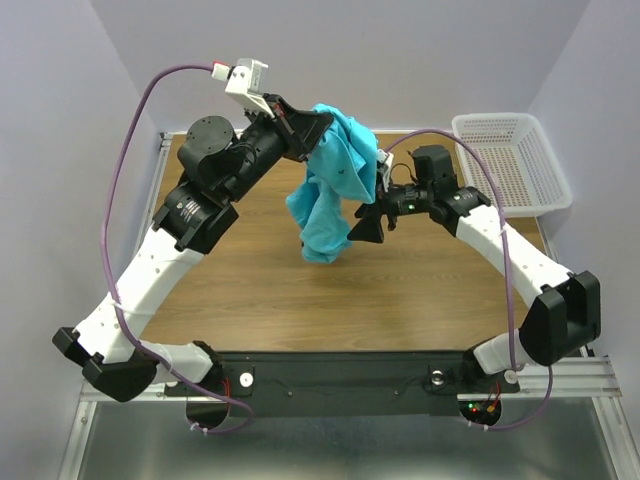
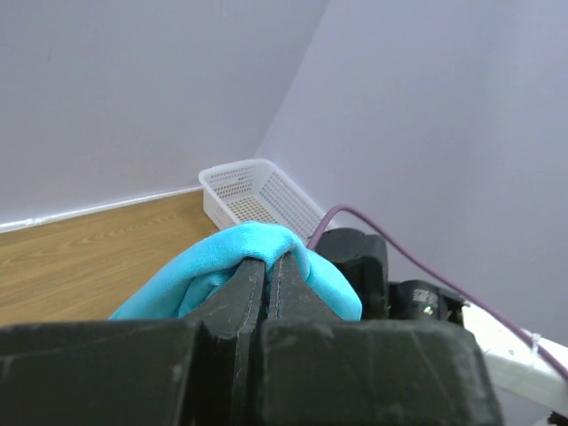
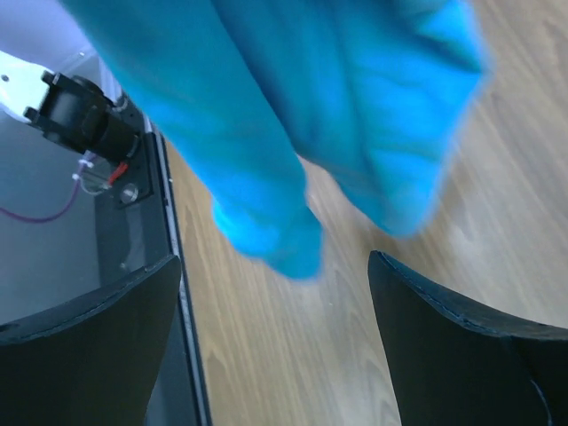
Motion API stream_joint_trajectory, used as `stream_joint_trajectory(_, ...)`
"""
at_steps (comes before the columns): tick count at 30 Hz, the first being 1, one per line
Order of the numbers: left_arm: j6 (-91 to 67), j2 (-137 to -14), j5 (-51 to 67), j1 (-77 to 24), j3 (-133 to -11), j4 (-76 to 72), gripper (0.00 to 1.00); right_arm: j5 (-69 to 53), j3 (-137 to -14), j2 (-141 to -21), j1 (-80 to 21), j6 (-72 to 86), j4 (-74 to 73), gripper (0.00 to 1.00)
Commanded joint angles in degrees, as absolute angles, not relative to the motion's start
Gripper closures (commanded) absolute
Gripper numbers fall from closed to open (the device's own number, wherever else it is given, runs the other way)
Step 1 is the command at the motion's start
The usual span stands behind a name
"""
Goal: Fold and stack the t-shirts
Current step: Flatten the tshirt out
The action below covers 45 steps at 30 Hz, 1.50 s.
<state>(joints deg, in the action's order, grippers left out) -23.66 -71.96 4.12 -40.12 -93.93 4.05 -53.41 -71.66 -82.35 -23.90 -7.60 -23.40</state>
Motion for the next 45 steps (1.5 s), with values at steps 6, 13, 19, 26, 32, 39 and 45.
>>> stream_joint_trajectory(6,-29.35,-68.12,3.17,-40.43,-93.78,-6.42,1.0,-50.45,-72.42,-88.24,-26.63,1.67,-11.78,0.09)
stream_joint_trajectory(13,-24.8,-65.05,-8.33,-40.43,-89.57,-3.17,1.0,-50.19,-72.34,-83.88,-26.72,-2.68,-17.55,1.0)
stream_joint_trajectory(19,-23.9,-58.2,-23.28,-40.17,-77.54,4.04,1.0,-53.95,-73.91,-74.36,-26.72,-24.93,-38.72,0.99)
stream_joint_trajectory(26,-32.6,-42.12,-15.85,-40.08,-58.02,3.0,1.0,-63.1,-96.72,-80.3,-27.25,-52.62,-76.42,0.99)
stream_joint_trajectory(32,-38.48,-31.83,-18.53,-40.17,-57.21,3.42,1.0,-60.13,-105.22,-81.73,-27.33,-47.83,-76.22,0.99)
stream_joint_trajectory(39,-43.94,-42.76,-24.44,-40.08,-58.1,8.62,1.0,-48.0,-95.89,-90.43,-26.99,-38.94,-63.99,0.99)
stream_joint_trajectory(45,-42.81,-58.78,-19.78,-35.96,-54.15,-2.43,1.0,-42.21,-98.7,-102.02,-19.43,-30.43,-52.93,0.99)
